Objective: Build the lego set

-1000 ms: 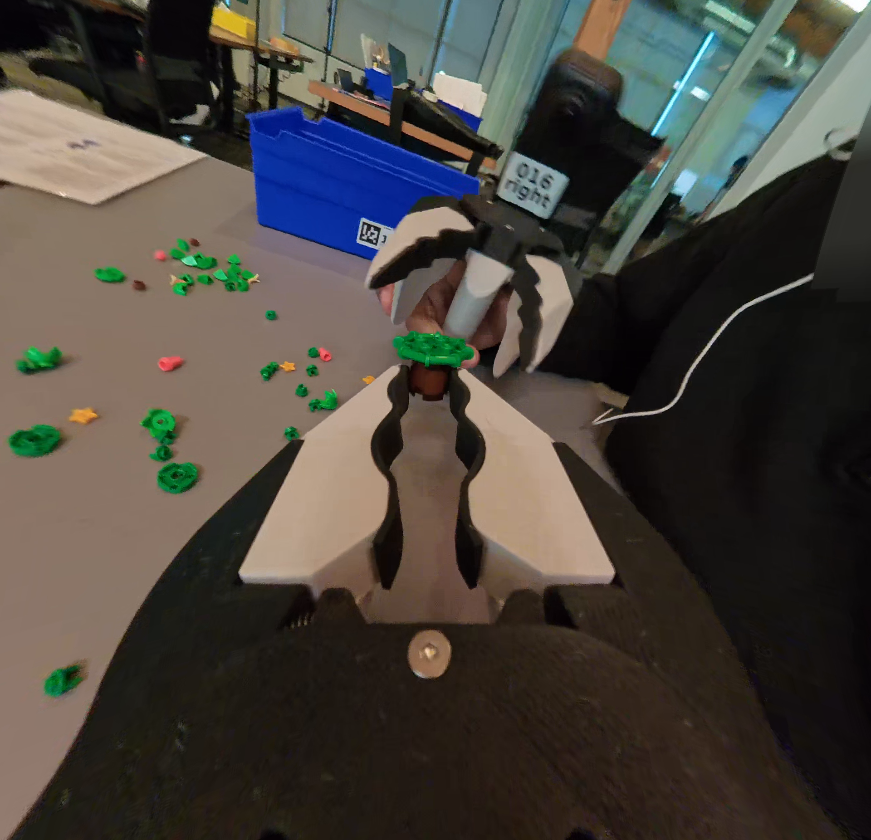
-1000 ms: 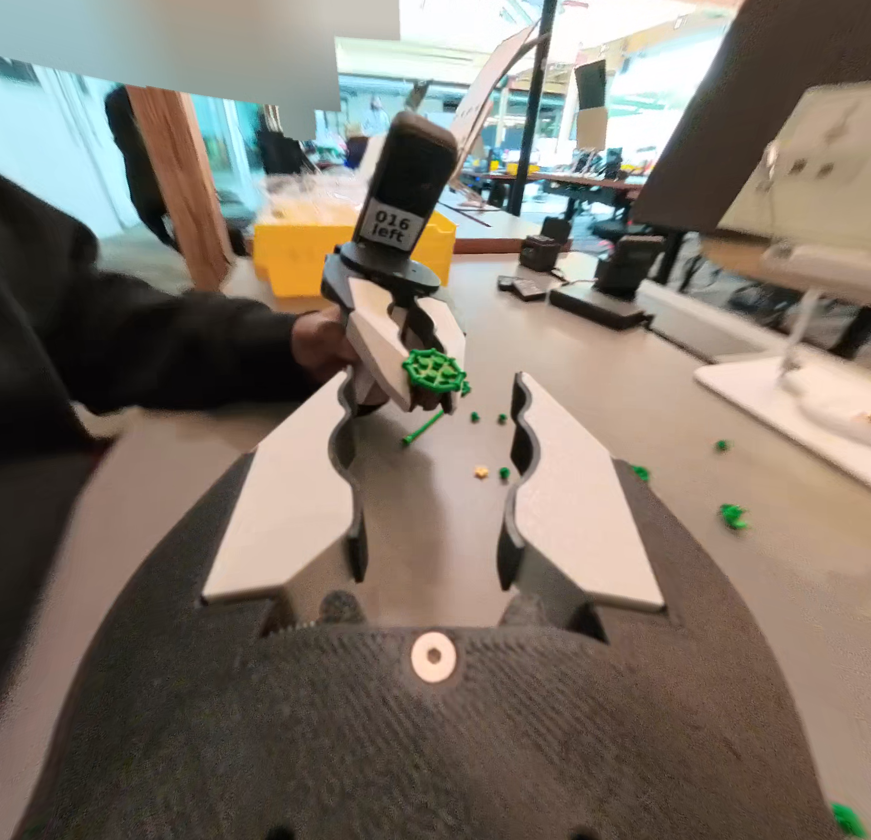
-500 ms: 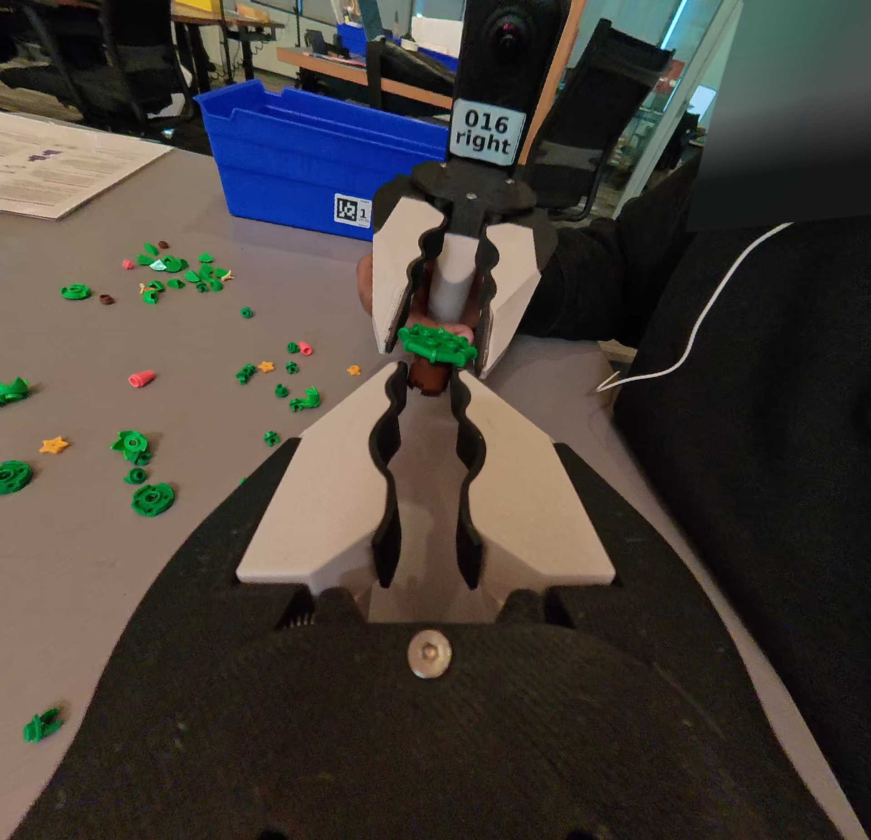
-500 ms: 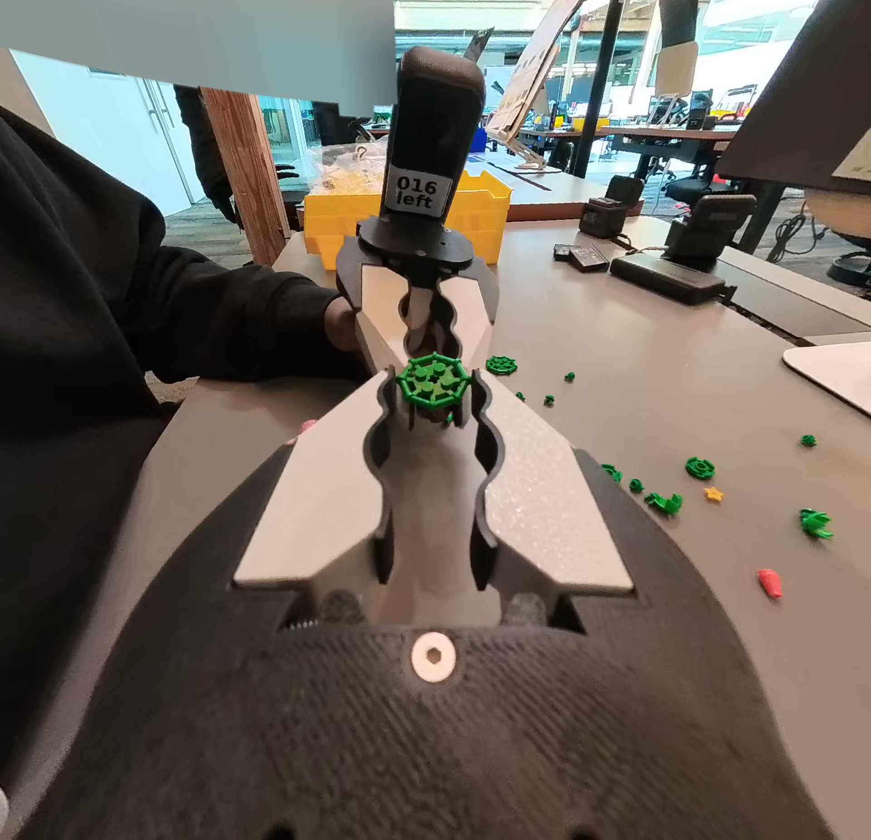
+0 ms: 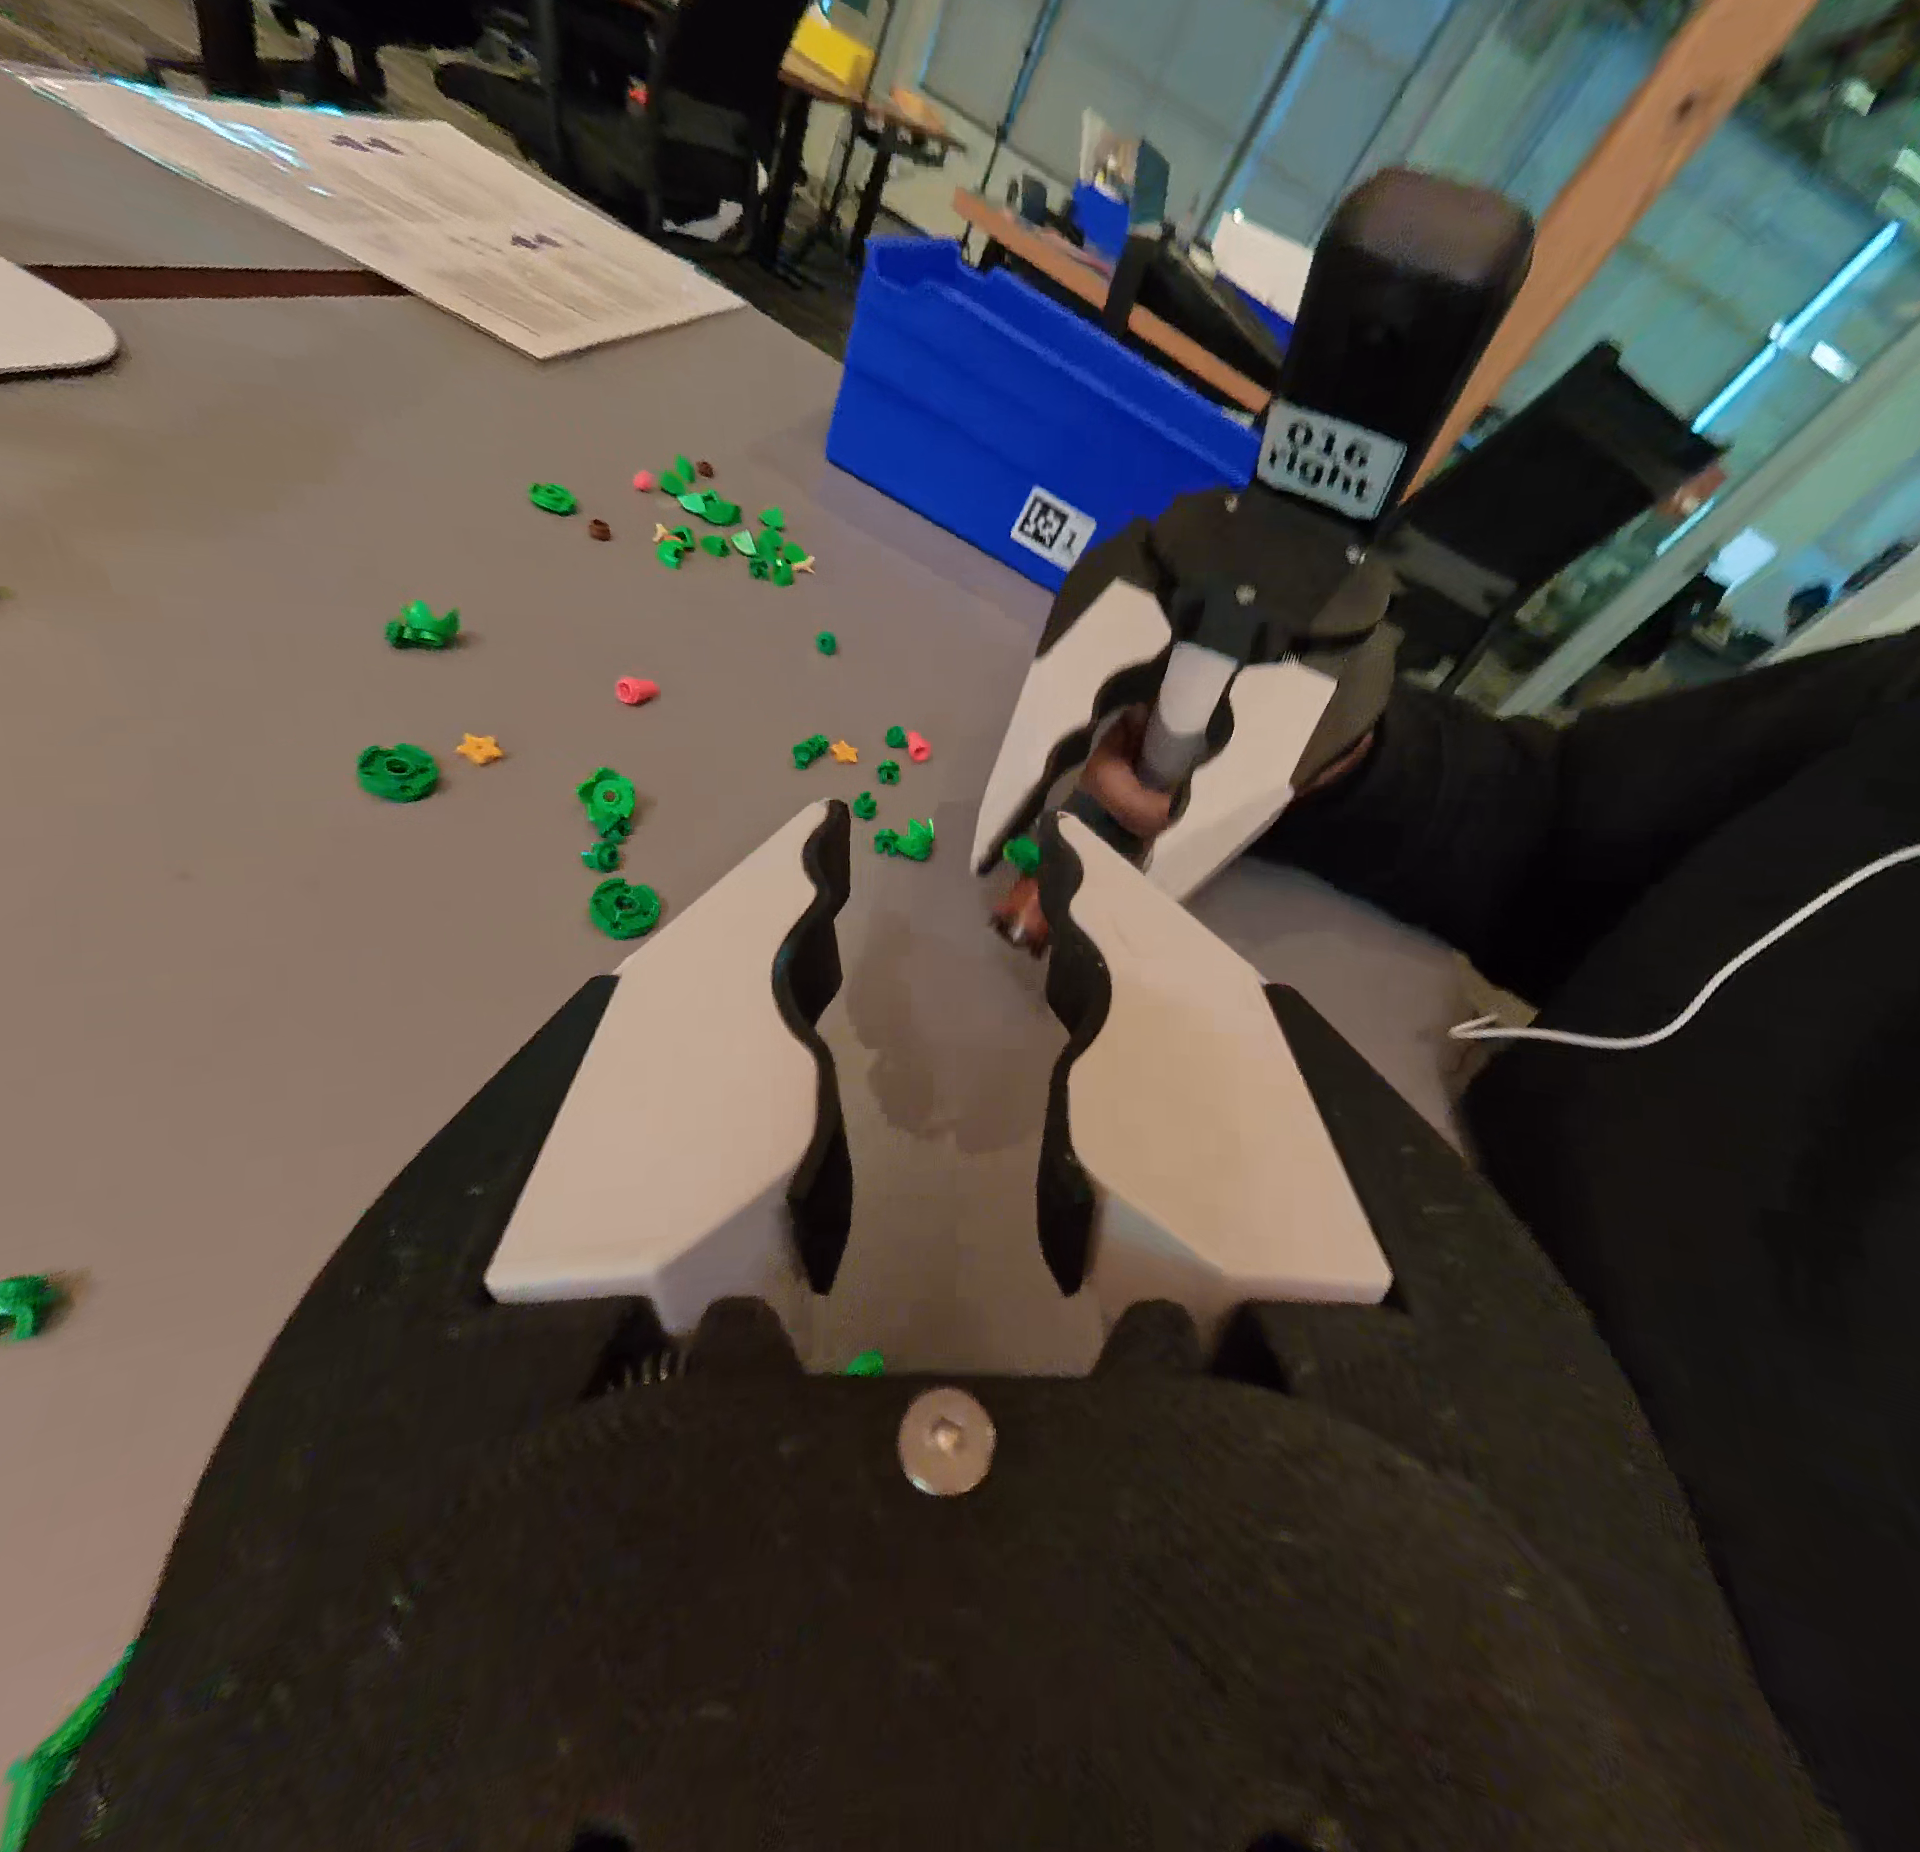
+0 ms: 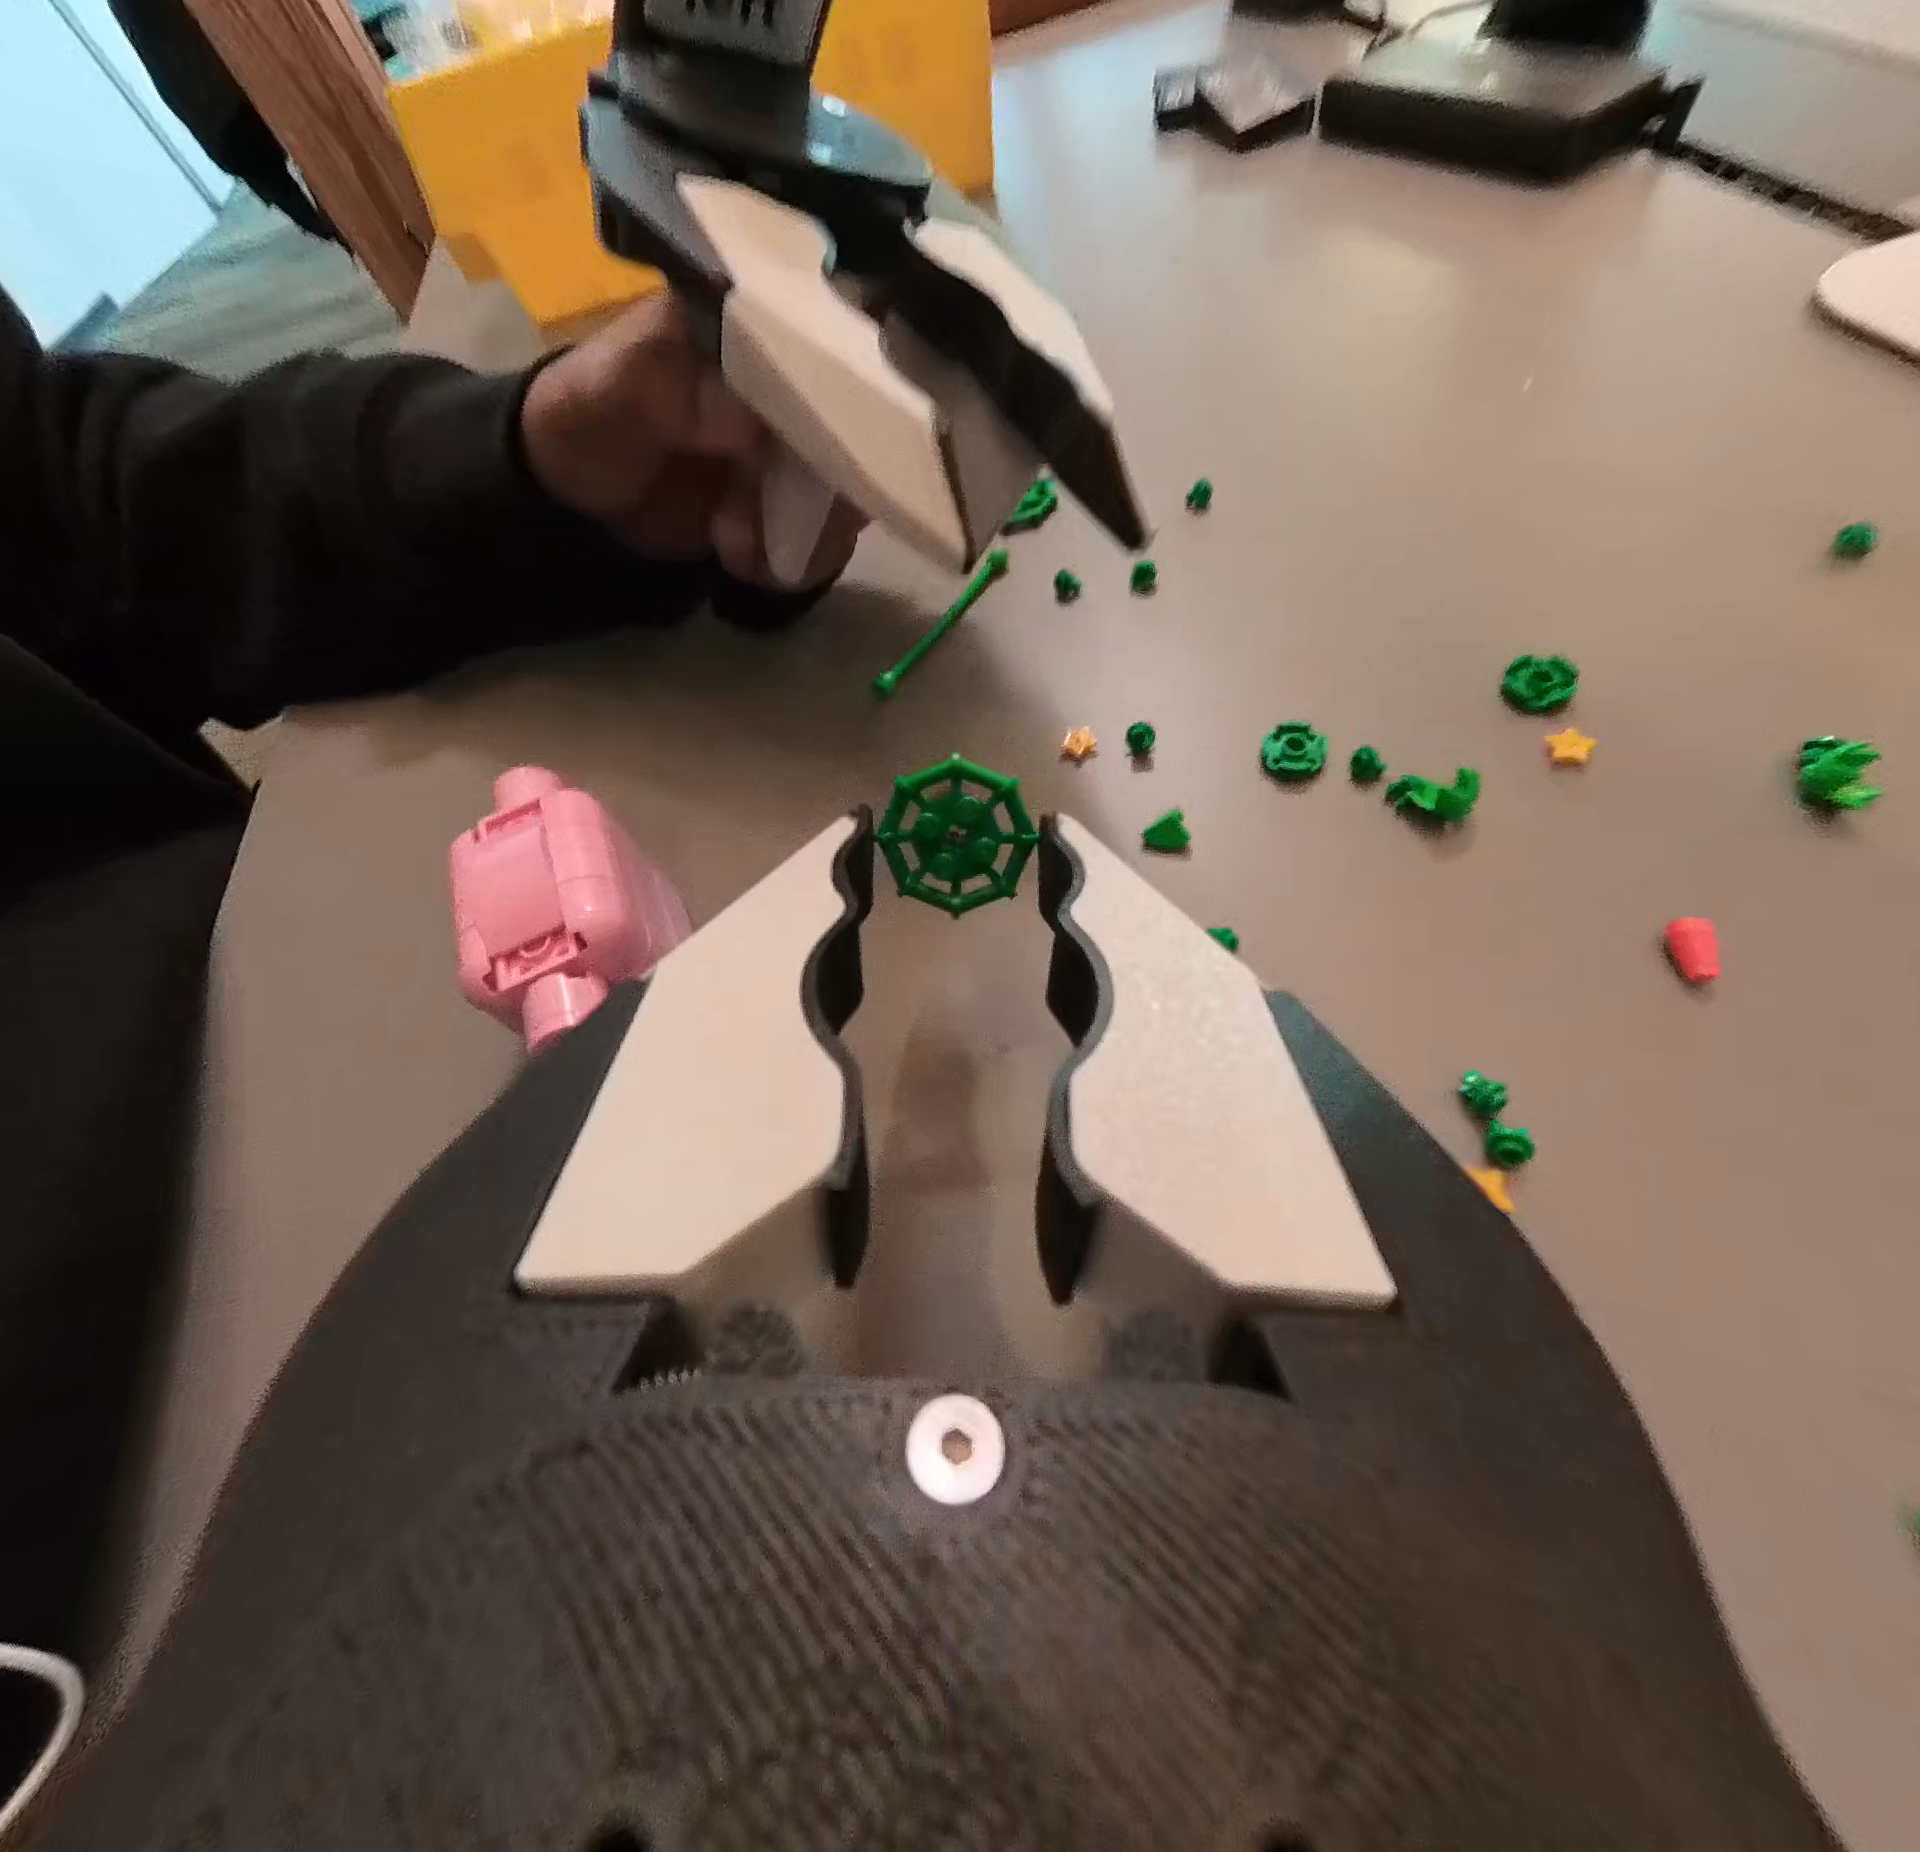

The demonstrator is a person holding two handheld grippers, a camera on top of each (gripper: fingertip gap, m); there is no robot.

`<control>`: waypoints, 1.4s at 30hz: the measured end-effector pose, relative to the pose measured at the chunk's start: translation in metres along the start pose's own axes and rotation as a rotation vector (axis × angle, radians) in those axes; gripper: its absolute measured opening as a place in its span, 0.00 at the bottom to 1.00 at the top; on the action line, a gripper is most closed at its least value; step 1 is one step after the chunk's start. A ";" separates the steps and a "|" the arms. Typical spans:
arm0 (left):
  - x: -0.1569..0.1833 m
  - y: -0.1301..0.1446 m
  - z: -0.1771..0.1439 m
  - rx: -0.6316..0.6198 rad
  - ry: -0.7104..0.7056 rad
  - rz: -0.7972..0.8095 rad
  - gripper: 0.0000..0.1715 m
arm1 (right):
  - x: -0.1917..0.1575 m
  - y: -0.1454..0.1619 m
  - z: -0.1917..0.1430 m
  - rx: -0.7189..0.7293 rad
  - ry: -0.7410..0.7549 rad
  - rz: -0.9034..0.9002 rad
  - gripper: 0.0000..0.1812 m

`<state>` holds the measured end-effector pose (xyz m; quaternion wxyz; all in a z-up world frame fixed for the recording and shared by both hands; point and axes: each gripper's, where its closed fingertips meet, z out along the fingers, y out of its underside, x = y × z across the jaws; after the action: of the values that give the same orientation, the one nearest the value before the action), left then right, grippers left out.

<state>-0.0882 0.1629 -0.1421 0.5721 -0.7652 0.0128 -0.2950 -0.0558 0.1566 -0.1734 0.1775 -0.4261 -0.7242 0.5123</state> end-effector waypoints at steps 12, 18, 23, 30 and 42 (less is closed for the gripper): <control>0.001 -0.010 -0.005 0.065 0.056 -0.079 0.20 | -0.005 0.038 0.009 -0.238 -0.001 -0.105 0.17; 0.004 -0.008 -0.004 0.055 0.073 -0.079 0.19 | -0.001 0.037 0.005 -0.226 -0.009 -0.104 0.17; 0.019 0.000 0.003 0.002 0.153 -0.092 0.20 | -0.002 0.015 -0.001 -0.111 -0.006 -0.131 0.17; 0.047 0.040 0.018 -0.238 0.274 -0.047 0.13 | 0.000 0.017 0.002 -0.138 0.051 -0.223 0.17; 0.040 0.046 0.020 -0.275 0.232 -0.087 0.21 | -0.005 0.001 -0.004 -0.041 0.024 -0.207 0.15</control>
<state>-0.0311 0.1497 -0.1691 0.4435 -0.7969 0.0859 -0.4010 -0.0498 0.1552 -0.1723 0.2296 -0.3588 -0.7725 0.4711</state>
